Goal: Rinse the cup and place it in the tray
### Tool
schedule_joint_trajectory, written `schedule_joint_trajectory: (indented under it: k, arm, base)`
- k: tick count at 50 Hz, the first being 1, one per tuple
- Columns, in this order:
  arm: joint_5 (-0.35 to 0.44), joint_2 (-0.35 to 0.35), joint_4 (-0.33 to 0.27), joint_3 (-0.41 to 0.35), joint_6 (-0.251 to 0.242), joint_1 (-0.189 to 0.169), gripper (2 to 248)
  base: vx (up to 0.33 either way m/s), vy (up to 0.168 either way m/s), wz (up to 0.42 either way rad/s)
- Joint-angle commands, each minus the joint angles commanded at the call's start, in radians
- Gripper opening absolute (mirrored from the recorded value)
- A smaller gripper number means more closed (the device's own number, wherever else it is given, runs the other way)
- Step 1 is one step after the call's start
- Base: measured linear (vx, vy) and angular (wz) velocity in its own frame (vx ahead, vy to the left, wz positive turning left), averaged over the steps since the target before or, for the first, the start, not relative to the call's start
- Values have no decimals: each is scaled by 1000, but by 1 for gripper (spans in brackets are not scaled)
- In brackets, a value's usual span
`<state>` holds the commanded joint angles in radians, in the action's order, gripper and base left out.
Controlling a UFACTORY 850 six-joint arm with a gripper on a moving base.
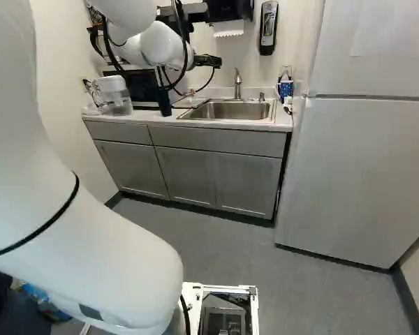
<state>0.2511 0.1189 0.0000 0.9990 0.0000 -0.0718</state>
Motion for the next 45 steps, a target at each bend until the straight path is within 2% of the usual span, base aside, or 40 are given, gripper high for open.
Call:
schedule_joint_trajectory:
  k: [27, 45]
  arm:
    - [0, 0, 0, 2, 0, 0, 247]
    - [0, 0, 0, 2, 0, 0, 247]
  base:
    - [1, 0, -1]
    - [70, -25, 1]
